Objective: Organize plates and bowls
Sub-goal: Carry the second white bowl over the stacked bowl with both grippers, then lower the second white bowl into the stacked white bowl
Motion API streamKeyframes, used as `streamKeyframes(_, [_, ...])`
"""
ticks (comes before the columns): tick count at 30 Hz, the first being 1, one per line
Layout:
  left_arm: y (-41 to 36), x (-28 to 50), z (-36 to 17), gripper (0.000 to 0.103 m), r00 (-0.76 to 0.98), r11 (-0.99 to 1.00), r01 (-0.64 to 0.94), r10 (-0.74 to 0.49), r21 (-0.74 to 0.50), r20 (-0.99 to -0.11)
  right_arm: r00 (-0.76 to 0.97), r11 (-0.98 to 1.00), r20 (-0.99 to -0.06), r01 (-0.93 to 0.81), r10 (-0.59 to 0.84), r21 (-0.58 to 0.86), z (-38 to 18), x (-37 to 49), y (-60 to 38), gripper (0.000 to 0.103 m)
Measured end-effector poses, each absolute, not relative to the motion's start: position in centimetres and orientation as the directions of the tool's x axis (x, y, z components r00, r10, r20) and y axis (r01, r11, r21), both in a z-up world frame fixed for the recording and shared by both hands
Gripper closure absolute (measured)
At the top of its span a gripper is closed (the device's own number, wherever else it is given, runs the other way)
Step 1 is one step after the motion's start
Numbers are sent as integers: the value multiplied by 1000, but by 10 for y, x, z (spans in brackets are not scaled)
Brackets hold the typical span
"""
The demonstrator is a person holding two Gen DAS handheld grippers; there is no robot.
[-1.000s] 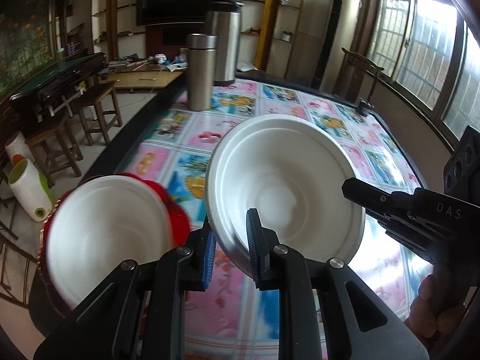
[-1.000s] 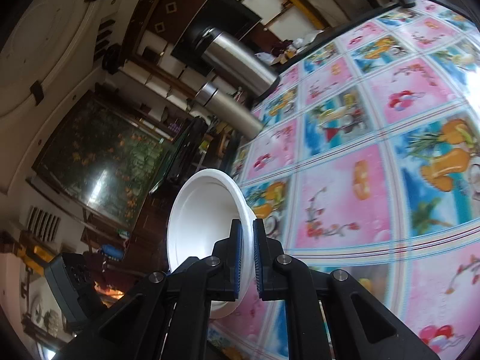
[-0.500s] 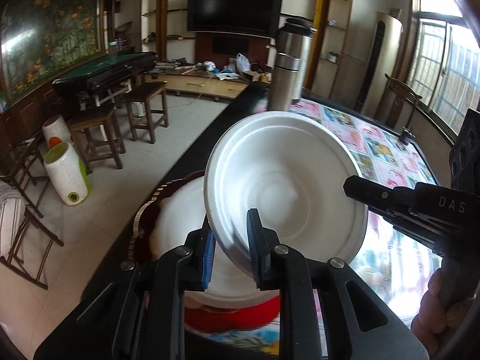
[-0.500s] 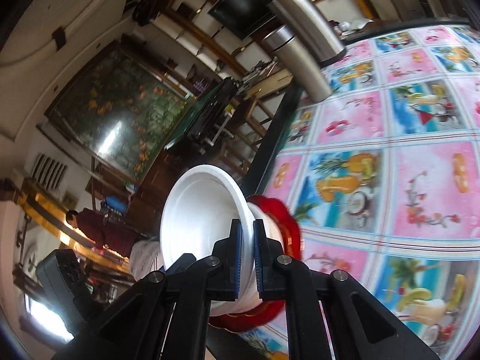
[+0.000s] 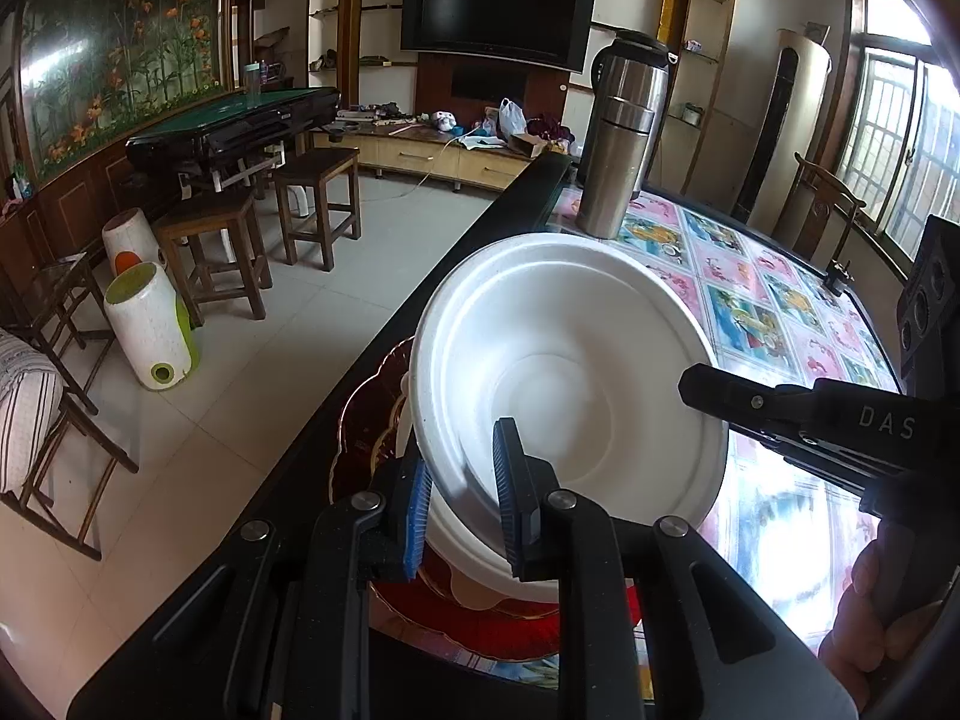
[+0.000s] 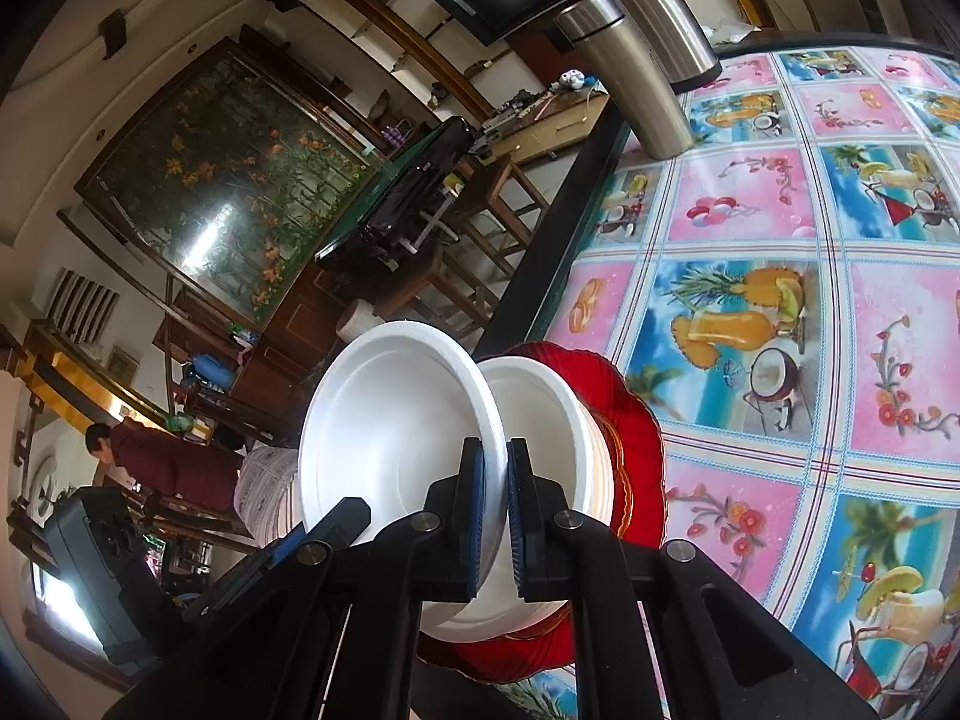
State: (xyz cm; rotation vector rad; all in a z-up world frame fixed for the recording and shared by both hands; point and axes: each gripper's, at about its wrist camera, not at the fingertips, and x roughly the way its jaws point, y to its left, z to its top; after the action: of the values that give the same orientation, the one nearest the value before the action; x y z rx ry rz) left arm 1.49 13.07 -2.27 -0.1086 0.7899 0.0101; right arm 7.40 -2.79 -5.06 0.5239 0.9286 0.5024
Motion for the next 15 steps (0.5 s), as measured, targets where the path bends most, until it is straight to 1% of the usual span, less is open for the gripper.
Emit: streamKeyframes(15, [135,22,-42,85,665,994,-52,-39,-98,-746,487,781,-643,-147,592,607,-66,79,-24,95])
